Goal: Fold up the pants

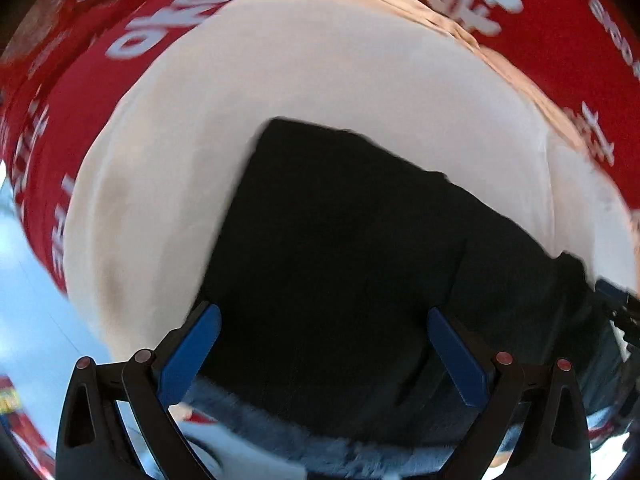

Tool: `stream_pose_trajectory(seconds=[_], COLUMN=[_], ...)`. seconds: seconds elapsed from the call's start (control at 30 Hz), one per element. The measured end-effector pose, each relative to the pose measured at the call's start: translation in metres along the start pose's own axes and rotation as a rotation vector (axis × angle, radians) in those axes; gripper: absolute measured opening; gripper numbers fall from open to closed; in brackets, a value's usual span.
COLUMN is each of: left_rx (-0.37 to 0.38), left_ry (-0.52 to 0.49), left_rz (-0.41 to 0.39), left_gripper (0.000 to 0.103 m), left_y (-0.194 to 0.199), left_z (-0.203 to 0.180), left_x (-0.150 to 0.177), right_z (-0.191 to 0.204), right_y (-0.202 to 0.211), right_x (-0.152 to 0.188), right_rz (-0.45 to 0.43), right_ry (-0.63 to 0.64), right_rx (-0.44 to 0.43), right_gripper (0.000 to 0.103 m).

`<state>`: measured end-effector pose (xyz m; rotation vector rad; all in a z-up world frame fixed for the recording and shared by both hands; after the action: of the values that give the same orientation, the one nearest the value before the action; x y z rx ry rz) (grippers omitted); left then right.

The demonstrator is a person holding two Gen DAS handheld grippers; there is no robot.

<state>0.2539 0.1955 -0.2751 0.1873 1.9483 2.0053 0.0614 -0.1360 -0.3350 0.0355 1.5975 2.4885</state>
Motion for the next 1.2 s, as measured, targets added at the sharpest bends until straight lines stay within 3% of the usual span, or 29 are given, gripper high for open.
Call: stream_pose_trajectory(seconds=[0.07, 0.17, 0.23, 0.3, 0.4, 0.53, 0.67, 0.77, 0.83, 0.93, 1.0, 1.07, 1.2], left_rx=[-0.006, 0.069, 0.108, 0.031, -0.083, -0.024, -0.106, 0.003, 0.047, 0.092, 0.162, 0.127, 0.037], left_ry=[0.028, 0.016, -0.063, -0.185, -0.318, -0.287, -0.229, -0.315, -0.411, -0.387, -0.359, -0.388, -0.533], left_rz=[-0.026, -0.034, -0.019, -0.032, -0.084, -0.051, 0.004, -0.045, -0.088, -0.035, 0.016, 0.022, -0.058], left_gripper=[0.103, 0.103, 0.103, 0.103, 0.103, 0.103, 0.103, 0.103, 0.103, 0.103, 0.103, 0.103, 0.103], left_y=[0.013, 0.023, 0.02, 0.014, 0.003, -0.004, 0.005, 0.027, 0.035, 0.025, 0.016, 0.002, -0.002], left_z=[0.005, -0.015, -0.043, -0.071, -0.085, -0.06, -0.052, -0.1, -0.149, -0.186, -0.203, -0.209, -0.212], left_x=[0.005, 0.017, 0.03, 0.044, 0.06, 0.061, 0.055, 0.059, 0.062, 0.061, 0.065, 0.077, 0.096], right_z=[-0.017, 0.0, 0.032, 0.058, 0.076, 0.087, 0.064, 0.028, 0.02, 0.027, 0.025, 0.017, 0.024], right_y=[0.022, 0.051, 0.053, 0.038, -0.005, -0.013, 0.014, 0.035, 0.044, 0.049, 0.044, 0.04, 0.039], right_x=[0.008, 0.019, 0.028, 0.036, 0.051, 0.072, 0.102, 0.123, 0.127, 0.118, 0.112, 0.116, 0.133], right_rz=[-0.089, -0.166, -0.198, -0.189, -0.142, -0.17, -0.174, -0.164, -0.185, -0.253, -0.28, -0.29, -0.278], right_ry=[-0.07, -0.055, 0.001, 0.014, -0.014, 0.091, 0.069, -0.072, -0.138, -0.179, -0.235, -0.269, -0.091], right_rx=[-0.035, -0.062, -0.089, -0.111, -0.029, 0.099, 0.146, 0.194, 0.167, 0.134, 0.12, 0.098, 0.143], right_gripper=[0.079, 0.08, 0.081, 0.081, 0.081, 0.081, 0.081, 0.081, 0.081, 0.081, 0.081, 0.081, 0.081])
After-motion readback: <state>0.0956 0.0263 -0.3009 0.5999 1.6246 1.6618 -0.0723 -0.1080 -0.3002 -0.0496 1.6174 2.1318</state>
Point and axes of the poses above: each gripper's, at about its wrist camera, not at the fingertips, and y roughly against the way its jaws point, z to its left, x to its underside, the point moved 2 cm from there along -y, roughly the way its jaws point, and after that the axes turned 9 degrees about -x, right-handed, at the moved point
